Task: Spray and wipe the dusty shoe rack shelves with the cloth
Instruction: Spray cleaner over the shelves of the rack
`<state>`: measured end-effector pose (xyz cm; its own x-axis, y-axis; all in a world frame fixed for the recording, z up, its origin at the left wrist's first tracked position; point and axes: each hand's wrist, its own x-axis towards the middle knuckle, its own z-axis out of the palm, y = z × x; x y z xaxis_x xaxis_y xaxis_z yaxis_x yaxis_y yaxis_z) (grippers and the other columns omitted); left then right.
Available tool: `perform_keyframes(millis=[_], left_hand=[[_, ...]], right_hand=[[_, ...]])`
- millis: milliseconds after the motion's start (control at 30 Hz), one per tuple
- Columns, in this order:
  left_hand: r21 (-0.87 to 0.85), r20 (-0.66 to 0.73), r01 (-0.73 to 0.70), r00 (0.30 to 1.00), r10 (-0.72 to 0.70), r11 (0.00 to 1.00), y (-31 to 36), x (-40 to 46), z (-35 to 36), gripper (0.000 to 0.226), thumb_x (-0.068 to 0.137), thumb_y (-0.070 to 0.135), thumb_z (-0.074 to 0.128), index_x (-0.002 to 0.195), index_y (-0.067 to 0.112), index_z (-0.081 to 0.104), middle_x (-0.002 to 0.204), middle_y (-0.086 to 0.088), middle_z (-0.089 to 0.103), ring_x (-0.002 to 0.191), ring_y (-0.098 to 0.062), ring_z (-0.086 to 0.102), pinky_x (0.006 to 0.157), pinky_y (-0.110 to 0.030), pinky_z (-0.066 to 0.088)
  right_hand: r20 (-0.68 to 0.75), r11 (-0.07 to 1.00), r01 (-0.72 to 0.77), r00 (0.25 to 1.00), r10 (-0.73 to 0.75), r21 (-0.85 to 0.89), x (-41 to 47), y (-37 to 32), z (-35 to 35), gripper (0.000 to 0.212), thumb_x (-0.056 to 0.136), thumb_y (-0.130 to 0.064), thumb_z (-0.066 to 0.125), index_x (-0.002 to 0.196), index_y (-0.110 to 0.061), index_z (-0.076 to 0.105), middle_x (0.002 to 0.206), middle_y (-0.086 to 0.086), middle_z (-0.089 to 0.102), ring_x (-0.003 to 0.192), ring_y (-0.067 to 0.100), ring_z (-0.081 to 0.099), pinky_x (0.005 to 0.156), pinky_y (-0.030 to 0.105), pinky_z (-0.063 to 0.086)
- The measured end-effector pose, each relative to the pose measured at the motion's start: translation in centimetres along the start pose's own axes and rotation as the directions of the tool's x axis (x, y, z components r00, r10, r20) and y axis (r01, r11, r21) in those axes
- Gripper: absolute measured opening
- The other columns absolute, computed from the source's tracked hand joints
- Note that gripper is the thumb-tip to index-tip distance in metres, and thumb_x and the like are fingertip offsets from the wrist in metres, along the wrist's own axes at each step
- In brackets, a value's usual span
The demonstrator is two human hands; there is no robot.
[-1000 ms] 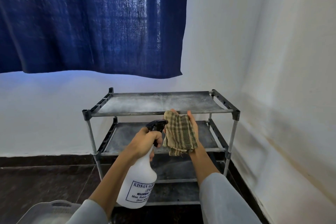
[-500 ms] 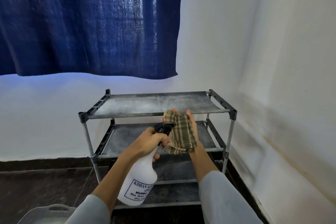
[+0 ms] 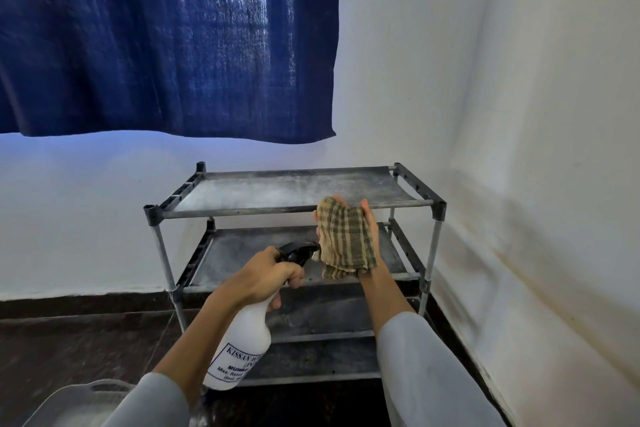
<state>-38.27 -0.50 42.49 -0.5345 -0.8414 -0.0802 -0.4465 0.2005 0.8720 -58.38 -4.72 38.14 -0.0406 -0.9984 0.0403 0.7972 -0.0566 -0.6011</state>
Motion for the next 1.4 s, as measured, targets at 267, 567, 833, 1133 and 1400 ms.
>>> perform_keyframes(millis=[267, 567, 833, 1133, 1400], left_hand=[[0.004, 0.004, -0.094, 0.996, 0.094, 0.996, 0.2, 0.7, 1.5, 0.018, 0.059, 0.024, 0.060, 0.061, 0.007, 0.057, 0.063, -0.009, 0.057, 0.047, -0.031, 0.056, 0.051, -0.036, 0.045], [0.005, 0.015, -0.113, 0.993, 0.113, 0.994, 1.0, 1.5, 2.7, 0.010, 0.071, 0.013, 0.060, 0.064, 0.008, 0.054, 0.058, -0.009, 0.053, 0.036, -0.020, 0.048, 0.045, -0.028, 0.042], [-0.250, -0.150, -0.081, 0.988, 0.044, 0.965, 1.2, -0.4, 0.3, 0.015, 0.081, 0.007, 0.057, 0.089, -0.003, 0.063, 0.093, -0.018, 0.066, 0.036, -0.020, 0.047, 0.045, -0.027, 0.043], [-0.376, -0.392, -0.075, 0.916, -0.085, 0.923, 1.0, -0.9, -5.6, 0.017, 0.088, 0.017, 0.056, 0.082, 0.002, 0.062, 0.086, -0.012, 0.063, 0.049, -0.019, 0.048, 0.044, -0.026, 0.043], [-0.382, -0.419, 0.046, 0.882, -0.217, 0.923, 1.0, -0.7, -14.2, 0.022, 0.090, 0.024, 0.052, 0.082, 0.005, 0.060, 0.082, -0.018, 0.062, 0.039, -0.017, 0.044, 0.050, -0.028, 0.038]], right_hand=[[0.095, 0.995, 0.068, 0.993, -0.075, 0.076, 0.2, -0.4, 0.3, 0.079, 0.036, -0.051, 0.092, 0.100, -0.011, 0.072, 0.123, 0.016, 0.053, 0.099, 0.028, 0.063, 0.072, 0.036, 0.058], [-0.017, 0.997, 0.065, 0.998, -0.065, 0.039, -0.1, -0.7, 0.0, 0.077, 0.045, -0.051, 0.090, 0.105, -0.011, 0.065, 0.113, 0.013, 0.057, 0.107, 0.028, 0.052, 0.084, 0.035, 0.053], [-0.402, 0.959, -0.088, 0.915, -0.028, -0.269, 1.1, 0.2, 1.4, 0.062, 0.095, -0.045, 0.004, 0.148, -0.016, 0.017, 0.150, 0.009, 0.031, 0.135, 0.032, 0.038, 0.083, 0.034, 0.051], [-0.274, 0.864, -0.065, 0.934, 0.228, 0.499, -3.9, -1.8, 5.5, 0.079, 0.092, -0.065, 0.011, 0.146, -0.012, 0.031, 0.151, 0.025, 0.025, 0.137, 0.046, 0.023, 0.108, 0.064, 0.019], [0.117, 0.936, -0.092, 0.992, 0.055, 0.339, -6.0, -0.9, 3.5, 0.064, 0.087, -0.042, 0.039, 0.143, -0.011, 0.041, 0.143, 0.020, 0.044, 0.133, 0.037, 0.039, 0.093, 0.059, 0.044]])
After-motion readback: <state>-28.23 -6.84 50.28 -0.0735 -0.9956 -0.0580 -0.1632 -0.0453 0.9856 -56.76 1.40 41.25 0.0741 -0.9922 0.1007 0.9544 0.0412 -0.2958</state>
